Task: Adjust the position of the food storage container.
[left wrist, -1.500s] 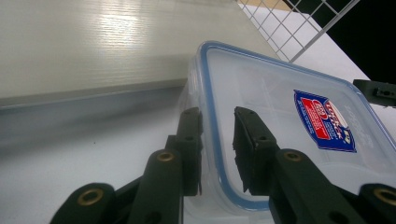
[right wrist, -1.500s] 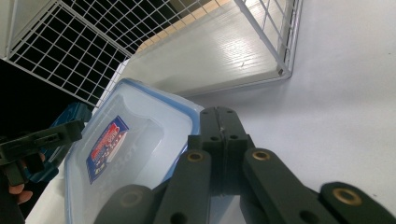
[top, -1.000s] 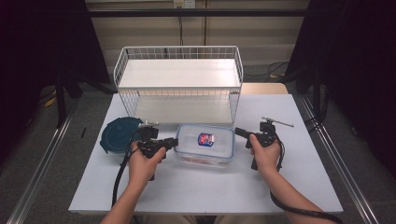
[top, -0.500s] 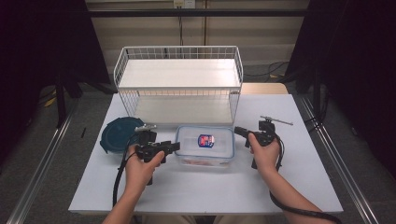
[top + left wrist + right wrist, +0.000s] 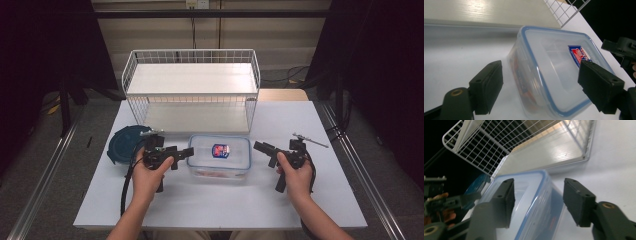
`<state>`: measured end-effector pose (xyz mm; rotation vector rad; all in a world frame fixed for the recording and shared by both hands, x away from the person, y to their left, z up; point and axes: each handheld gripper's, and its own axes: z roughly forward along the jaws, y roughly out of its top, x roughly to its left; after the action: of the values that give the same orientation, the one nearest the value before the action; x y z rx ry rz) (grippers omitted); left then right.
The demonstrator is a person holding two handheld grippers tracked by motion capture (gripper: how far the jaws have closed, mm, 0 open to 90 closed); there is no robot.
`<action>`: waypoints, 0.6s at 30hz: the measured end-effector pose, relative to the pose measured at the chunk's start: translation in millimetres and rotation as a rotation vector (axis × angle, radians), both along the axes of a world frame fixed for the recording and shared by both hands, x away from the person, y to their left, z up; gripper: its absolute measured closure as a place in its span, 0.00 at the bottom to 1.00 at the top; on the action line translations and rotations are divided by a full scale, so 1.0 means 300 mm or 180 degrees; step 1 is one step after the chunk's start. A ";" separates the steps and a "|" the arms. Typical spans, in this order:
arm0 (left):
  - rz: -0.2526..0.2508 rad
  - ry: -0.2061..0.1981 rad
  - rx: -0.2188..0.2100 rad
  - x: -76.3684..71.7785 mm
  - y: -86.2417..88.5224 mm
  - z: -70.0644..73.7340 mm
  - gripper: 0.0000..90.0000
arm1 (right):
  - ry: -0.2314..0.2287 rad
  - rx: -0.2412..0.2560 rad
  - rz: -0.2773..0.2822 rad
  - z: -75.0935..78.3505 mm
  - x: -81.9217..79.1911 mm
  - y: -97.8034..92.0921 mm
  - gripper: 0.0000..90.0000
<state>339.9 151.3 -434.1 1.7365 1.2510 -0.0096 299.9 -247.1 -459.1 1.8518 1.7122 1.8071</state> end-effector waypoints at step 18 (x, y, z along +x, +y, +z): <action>0.0069 0.0056 -0.0061 0.030 -0.050 -0.060 0.21 | 0.0189 0.0157 0.0035 -0.081 -0.021 0.061 0.43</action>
<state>348.8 136.2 -452.1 1.7097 1.2784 -0.0240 293.8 -228.9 -483.3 1.9381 1.7151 1.8328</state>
